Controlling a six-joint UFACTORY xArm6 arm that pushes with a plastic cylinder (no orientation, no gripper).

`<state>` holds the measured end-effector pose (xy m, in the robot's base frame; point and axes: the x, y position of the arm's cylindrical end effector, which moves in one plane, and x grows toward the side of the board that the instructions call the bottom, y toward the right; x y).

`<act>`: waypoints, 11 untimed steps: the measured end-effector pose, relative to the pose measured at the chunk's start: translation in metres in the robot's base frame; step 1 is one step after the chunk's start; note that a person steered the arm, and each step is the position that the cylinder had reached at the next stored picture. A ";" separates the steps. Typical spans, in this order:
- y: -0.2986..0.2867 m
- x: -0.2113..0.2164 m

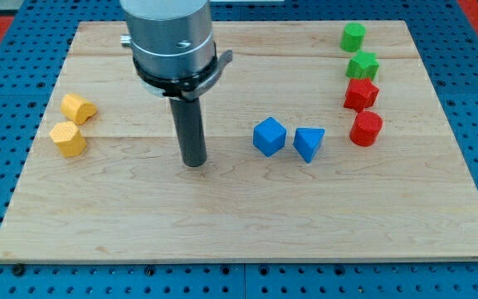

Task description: Move the cube parallel to the right of the heart

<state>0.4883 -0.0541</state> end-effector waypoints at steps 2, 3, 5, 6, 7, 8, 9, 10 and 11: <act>0.066 0.018; 0.086 0.051; 0.179 0.066; 0.147 0.006; 0.130 -0.018; 0.093 -0.043; 0.065 -0.068; 0.052 -0.068; 0.051 -0.068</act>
